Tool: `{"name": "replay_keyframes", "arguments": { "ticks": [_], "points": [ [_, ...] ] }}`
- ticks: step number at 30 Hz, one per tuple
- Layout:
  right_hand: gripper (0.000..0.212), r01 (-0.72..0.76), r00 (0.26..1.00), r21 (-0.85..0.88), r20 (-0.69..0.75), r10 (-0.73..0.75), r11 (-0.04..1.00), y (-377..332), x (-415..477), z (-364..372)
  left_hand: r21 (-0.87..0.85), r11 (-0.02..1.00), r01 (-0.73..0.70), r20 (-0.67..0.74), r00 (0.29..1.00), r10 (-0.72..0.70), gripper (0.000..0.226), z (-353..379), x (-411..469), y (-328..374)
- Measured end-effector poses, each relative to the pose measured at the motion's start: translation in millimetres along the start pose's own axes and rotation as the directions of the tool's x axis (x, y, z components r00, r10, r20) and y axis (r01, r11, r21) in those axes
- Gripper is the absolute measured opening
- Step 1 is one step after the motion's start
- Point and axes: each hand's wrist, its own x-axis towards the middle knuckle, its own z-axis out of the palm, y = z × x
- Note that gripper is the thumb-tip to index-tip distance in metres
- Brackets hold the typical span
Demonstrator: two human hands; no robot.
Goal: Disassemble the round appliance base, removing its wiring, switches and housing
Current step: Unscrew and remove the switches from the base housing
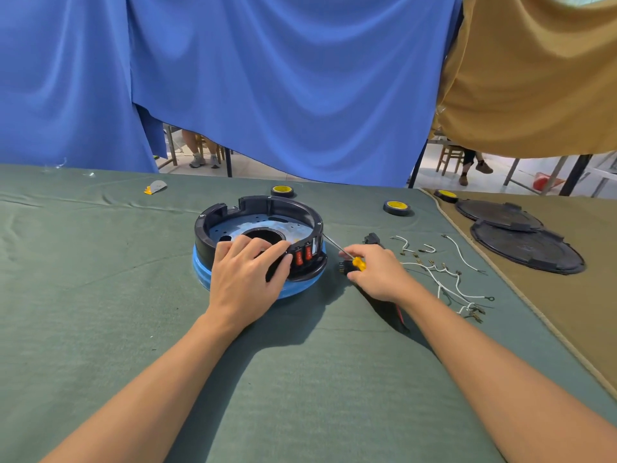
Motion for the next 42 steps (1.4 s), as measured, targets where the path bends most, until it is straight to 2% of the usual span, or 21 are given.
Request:
{"name": "replay_keyframes", "arguments": {
  "ticks": [4,5,10,12,14,17,20,24,28,34,37,39,42],
  "points": [
    [0.018,-0.028,0.997,-0.016,-0.067,0.027,0.999,6,7,2,-0.006,1.0,0.008,0.013,1.0,-0.008,0.022,-1,0,0],
    [0.019,-0.045,0.995,-0.017,-0.086,0.043,0.999,6,7,3,-0.007,1.0,0.009,0.016,1.0,-0.009,0.022,-1,0,1],
    [0.053,-0.146,0.985,-0.059,-0.101,0.14,0.987,6,5,4,-0.001,1.0,0.014,0.014,1.0,-0.014,0.022,0,-1,0],
    [0.059,-0.164,0.981,-0.019,-0.103,0.162,0.986,6,3,0,-0.004,1.0,0.014,0.016,1.0,-0.014,0.022,0,-1,0],
    [0.054,-0.167,0.977,0.041,-0.124,0.171,0.985,5,0,-8,-0.008,1.0,0.013,0.019,1.0,-0.013,0.023,0,-1,0],
    [0.023,-0.116,0.992,0.057,-0.034,0.118,0.992,5,-4,-19,-0.012,1.0,0.021,0.027,0.999,-0.021,0.024,0,0,0],
    [0.022,-0.078,0.993,0.071,0.098,0.071,0.994,5,-10,-20,-0.012,1.0,0.028,0.041,0.999,-0.028,0.025,-1,0,1],
    [0.021,-0.064,0.998,0.04,0.003,0.064,0.997,5,-8,-11,-0.014,0.999,0.038,0.054,0.998,-0.037,0.025,-3,0,2],
    [0.023,-0.128,0.987,0.008,-0.1,0.128,0.992,12,-3,-6,-0.014,0.999,0.046,0.07,0.997,-0.045,0.026,-4,0,2],
    [0.025,-0.139,0.978,-0.009,-0.159,0.136,0.99,13,1,1,-0.013,0.999,0.051,0.086,0.995,-0.049,0.026,-5,1,3],
    [0.036,-0.119,0.978,-0.015,-0.175,0.114,0.993,12,-2,1,-0.015,0.999,0.051,0.094,0.994,-0.05,0.027,-6,1,3],
    [0.041,-0.11,0.962,0.016,-0.251,0.111,0.994,10,-7,-1,-0.016,0.998,0.054,0.093,0.994,-0.052,0.027,-6,1,4],
    [0.026,-0.068,0.929,0.132,-0.353,0.111,0.989,1,-16,-2,-0.021,0.997,0.076,0.084,0.994,-0.074,0.027,-6,2,7]
  ]
}}
